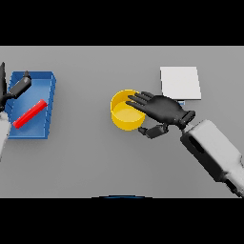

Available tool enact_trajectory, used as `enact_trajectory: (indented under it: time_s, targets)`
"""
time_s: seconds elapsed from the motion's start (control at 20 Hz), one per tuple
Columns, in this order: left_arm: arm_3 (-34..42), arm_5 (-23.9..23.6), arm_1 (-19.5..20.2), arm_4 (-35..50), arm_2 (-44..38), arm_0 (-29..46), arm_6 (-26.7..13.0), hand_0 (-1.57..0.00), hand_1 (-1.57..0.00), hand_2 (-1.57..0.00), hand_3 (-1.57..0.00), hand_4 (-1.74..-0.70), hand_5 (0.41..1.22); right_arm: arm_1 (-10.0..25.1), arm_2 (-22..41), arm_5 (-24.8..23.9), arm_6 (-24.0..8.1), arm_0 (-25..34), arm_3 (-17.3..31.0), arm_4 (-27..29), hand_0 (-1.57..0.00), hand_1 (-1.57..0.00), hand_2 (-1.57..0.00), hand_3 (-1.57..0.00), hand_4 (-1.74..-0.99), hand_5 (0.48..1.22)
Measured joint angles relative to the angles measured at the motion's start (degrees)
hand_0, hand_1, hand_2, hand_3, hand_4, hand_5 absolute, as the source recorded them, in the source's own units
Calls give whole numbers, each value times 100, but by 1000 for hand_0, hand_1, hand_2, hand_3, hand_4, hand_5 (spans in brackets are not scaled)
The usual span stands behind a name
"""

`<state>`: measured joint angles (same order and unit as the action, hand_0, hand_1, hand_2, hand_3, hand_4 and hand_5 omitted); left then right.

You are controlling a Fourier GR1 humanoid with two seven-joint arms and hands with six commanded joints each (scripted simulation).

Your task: Pick up the red beaker and tilt it to pour out 1 green nut into yellow bowl. Pick up the yellow bowl and place it on the metallic measuring scale.

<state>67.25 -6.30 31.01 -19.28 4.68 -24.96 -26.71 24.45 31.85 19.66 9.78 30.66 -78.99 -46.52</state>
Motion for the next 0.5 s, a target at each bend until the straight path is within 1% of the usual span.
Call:
enact_trajectory:
  time_s: [0.05, 0.15, 0.2, 0.25, 0.3, 0.35, 0.4, 0.5]
  targets:
    - [32, 11, -12, 9, 7, 15, -40, 0, 0, 0, 0, -746, 706, 9, 98, 81, 62, 41, 76, -58, 1, 1, 1, 1, -1213, 714]
    - [68, 24, 15, 40, -14, 78, 19, 0, 0, 0, 0, -746, 704, -66, 273, 221, 105, 233, 294, -159, 1, 1, 1, 1, -1218, 720]
    - [86, 45, 28, 49, -17, 69, -5, 0, 0, 0, 1, -747, 701, -209, 359, 262, 44, 355, 478, -199, 1, 1, 1, 1, -1221, 722]
    - [-27, 32, -1, 32, -10, 21, -44, 1, 1, 1, 1, -743, 698, -271, 415, 323, 25, 401, 605, -215, 1, 1, 1, 1, -1225, 722]
    - [-23, 5, -8, 10, 2, 18, -5, 1, 1, 1, 1, -741, 698, -293, 448, 335, 100, 548, 763, -240, 1, 1, 1, 1, -1231, 725]
    - [-56, 0, -14, -8, 13, -1, -23, 1, 1, 1, 1, -738, 698, -400, 521, 387, 108, 614, 884, -251, 1, 1, 1, 1, -1238, 727]
    - [-49, 17, 31, -5, -7, -21, -9, 1, 1, 1, 1, -739, 699, -411, 585, 426, 170, 668, 947, -285, 1, 1, 1, 1, -1245, 730]
    - [9, -3, 26, 8, -4, 88, 101, 1, 1, 1, 1, -743, 699, -423, 672, 527, 195, 771, 1067, -340, 1, 1, 1, 1, -1255, 733]
